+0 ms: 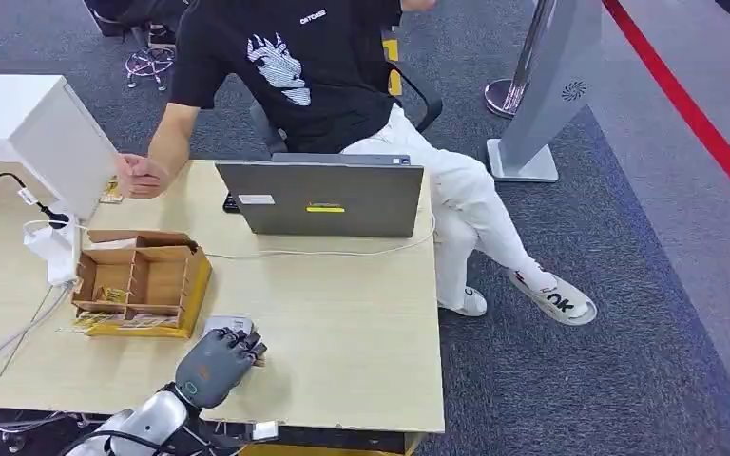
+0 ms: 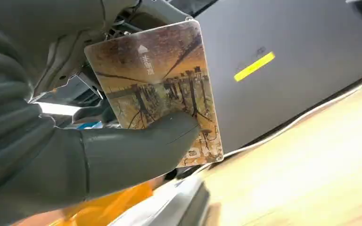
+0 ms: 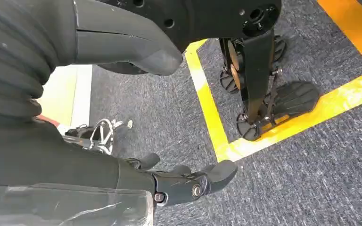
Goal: Pass the card to the sensor for recognition and then transmit it.
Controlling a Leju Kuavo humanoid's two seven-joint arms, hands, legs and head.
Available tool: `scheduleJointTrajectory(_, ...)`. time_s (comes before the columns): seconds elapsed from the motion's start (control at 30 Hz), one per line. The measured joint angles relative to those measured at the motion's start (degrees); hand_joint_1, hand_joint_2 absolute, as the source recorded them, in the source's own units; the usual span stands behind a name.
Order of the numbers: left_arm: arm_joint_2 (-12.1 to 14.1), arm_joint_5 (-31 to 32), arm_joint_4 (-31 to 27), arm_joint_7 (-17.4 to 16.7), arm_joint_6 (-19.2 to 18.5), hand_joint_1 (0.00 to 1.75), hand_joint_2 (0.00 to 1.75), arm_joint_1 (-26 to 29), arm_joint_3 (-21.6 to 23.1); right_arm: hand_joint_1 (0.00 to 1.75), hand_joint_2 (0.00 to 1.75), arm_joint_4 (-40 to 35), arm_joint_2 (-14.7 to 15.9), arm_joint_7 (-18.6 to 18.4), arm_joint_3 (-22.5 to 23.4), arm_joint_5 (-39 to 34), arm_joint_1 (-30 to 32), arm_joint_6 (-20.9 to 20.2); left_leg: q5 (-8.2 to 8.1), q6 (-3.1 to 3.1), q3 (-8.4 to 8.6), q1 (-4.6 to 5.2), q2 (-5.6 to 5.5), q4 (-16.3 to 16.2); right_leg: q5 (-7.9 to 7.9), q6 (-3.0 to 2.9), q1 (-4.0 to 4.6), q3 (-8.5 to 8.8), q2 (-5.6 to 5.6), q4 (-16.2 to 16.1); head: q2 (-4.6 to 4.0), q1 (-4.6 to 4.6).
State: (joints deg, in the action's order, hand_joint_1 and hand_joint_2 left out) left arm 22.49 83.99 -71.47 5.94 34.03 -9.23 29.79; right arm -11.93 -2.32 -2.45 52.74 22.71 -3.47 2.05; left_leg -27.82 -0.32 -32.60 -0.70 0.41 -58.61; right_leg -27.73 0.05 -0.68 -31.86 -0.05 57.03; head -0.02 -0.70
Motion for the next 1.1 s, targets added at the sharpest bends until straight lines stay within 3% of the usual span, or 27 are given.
scheduleJointTrajectory(0.4,3.3,-1.7,-0.1,-0.1,-3.0,1.75,1.75,0.1,0.0,0.0,1.75,0.0,0.0,-0.1,1.5,0.4,0.1,0.2,0.0,0.0,0.01,0.01,-0.01,0.0,0.0,0.0,0.0,0.02,-0.01,0.0,0.0,0.02)
scheduleJointTrajectory(0.73,3.2,-0.5,0.0,-0.5,-0.7,1.75,1.75,0.1,-0.2,0.0,1.75,0.0,0.0,-0.1,1.8,1.2,0.1,0.2,0.02,0.02,0.01,0.0,-0.02,0.0,0.0,0.0,0.0,0.03,-0.01,0.0,0.0,0.0)
scheduleJointTrajectory(0.83,2.8,1.6,0.2,-1.8,2.9,1.75,1.75,0.0,-0.5,0.0,1.75,0.0,0.0,-0.1,1.8,1.9,0.1,0.2,0.02,0.02,0.01,0.0,-0.02,0.0,0.0,0.0,0.0,0.01,-0.01,0.0,0.0,0.0)
scheduleJointTrajectory(0.97,2.0,3.9,-0.1,-3.9,5.2,1.75,1.75,-1.0,-3.1,0.0,1.75,0.0,0.0,-0.1,1.8,3.2,0.1,0.2,0.03,0.01,0.01,0.0,-0.02,0.0,0.01,0.0,0.0,0.01,-0.01,0.0,0.0,0.0)
scheduleJointTrajectory(1.1,2.0,1.3,0.4,-1.9,5.4,1.75,1.75,-6.0,-7.4,0.0,1.75,0.0,0.0,-0.4,1.8,4.7,0.1,0.0,0.18,-0.01,-0.03,-0.01,-0.1,0.0,0.08,0.03,0.0,0.01,-0.09,0.0,0.0,0.0)
